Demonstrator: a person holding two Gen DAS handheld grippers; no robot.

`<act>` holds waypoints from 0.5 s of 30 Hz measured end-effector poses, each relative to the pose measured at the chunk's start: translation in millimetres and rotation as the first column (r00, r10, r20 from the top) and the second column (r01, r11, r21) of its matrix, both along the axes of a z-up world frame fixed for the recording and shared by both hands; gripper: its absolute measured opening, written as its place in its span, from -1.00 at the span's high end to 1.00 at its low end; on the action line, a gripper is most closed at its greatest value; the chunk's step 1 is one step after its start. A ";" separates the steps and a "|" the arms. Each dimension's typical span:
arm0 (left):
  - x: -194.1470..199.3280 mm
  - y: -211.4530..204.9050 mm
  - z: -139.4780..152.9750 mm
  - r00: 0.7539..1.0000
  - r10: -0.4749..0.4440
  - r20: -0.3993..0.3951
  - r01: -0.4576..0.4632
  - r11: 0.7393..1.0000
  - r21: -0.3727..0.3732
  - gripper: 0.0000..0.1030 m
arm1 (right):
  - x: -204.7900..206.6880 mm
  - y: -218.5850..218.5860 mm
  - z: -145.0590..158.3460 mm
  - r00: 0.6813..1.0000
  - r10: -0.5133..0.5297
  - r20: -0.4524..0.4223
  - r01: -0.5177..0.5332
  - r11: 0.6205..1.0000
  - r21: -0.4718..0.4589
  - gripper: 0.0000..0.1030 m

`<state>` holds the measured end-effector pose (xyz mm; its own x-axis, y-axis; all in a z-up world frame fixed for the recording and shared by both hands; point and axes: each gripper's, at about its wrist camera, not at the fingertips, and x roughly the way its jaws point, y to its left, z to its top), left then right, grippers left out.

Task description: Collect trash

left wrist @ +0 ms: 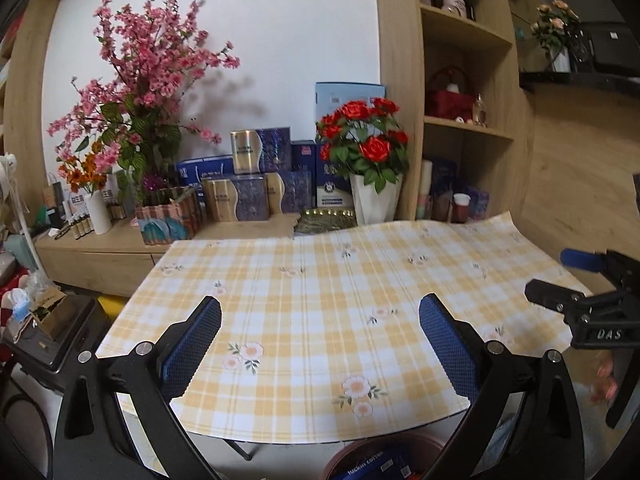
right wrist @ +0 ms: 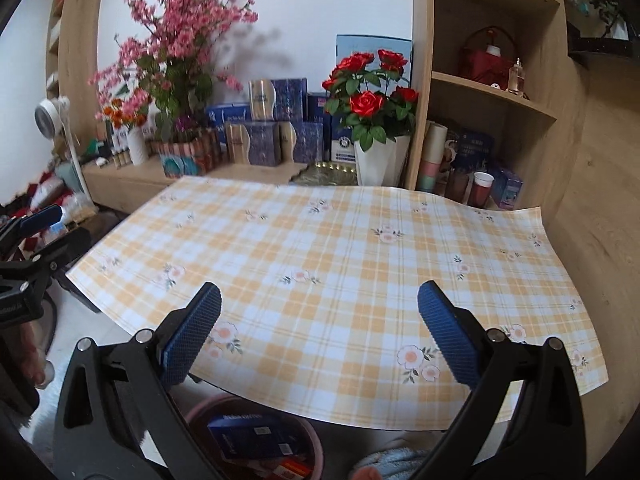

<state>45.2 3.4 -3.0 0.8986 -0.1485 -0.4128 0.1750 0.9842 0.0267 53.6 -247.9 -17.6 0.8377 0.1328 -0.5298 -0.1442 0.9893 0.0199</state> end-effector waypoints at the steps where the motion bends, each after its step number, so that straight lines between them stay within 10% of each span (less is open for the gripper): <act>1: 0.3 0.4 3.8 1.000 0.002 -0.002 -0.002 1.000 -0.004 -0.88 | -1.4 -0.2 2.6 1.000 -0.003 0.005 0.003 1.000 0.002 -0.89; 15: -14.0 6.7 30.9 0.998 0.025 0.061 -0.021 0.998 -0.052 -0.88 | -13.7 3.2 21.5 0.999 0.009 0.036 -0.010 0.999 0.049 -0.89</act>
